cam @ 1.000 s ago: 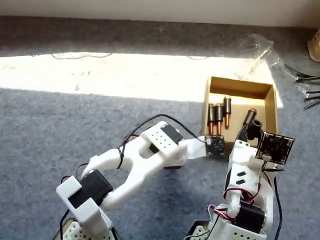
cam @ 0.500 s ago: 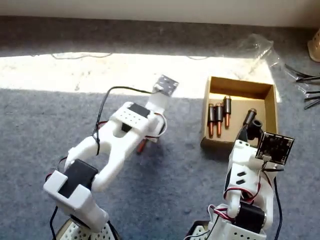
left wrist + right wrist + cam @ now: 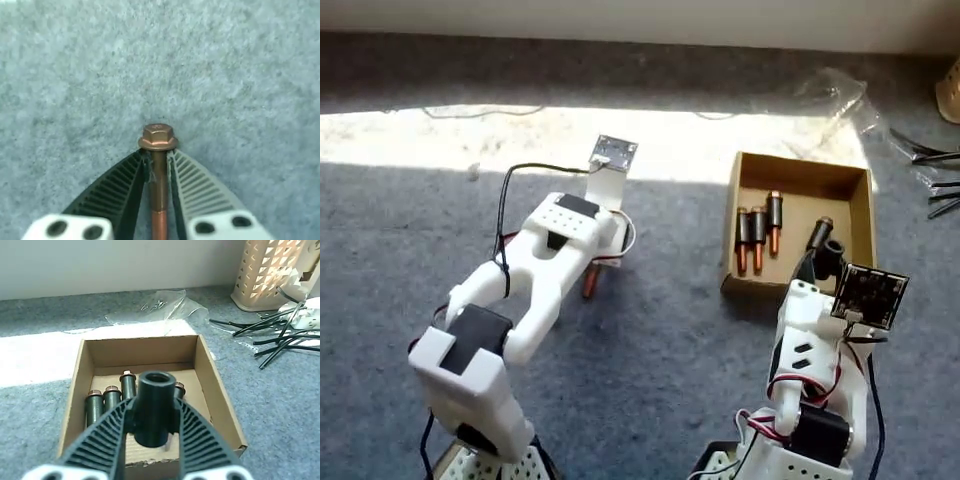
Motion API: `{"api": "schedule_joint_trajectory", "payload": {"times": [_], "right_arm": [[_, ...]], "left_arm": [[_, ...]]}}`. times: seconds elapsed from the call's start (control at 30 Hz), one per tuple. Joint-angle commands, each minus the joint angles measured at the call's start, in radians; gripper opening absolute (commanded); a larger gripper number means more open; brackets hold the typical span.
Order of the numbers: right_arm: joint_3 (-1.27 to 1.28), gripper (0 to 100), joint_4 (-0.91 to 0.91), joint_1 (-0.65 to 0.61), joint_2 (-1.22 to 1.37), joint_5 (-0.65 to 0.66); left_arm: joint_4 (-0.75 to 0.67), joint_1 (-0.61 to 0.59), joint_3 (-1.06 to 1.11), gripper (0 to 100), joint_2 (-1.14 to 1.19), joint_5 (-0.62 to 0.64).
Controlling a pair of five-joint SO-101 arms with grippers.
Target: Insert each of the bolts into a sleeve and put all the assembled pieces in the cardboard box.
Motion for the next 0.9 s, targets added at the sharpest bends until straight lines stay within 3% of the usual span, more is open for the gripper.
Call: {"api": "schedule_joint_trajectory", "payload": {"times": [0.0,0.23,0.4,0.87], "right_arm": [[-0.008,0.4,-0.028,0.002,-0.01,-0.008],[-0.008,0.4,-0.028,0.002,-0.01,-0.008],[-0.008,0.4,-0.028,0.002,-0.01,-0.008],[-0.008,0.4,-0.028,-0.005,-0.01,-0.008]], "left_arm": [[0.066,-0.016,-0.2,1,0.131,0.014],[0.46,-0.048,-0.631,1,0.384,0.011],[0.603,-0.051,-0.832,1,0.516,-0.13],[0.62,-0.051,-0.883,1,0.556,-0.129]]}}
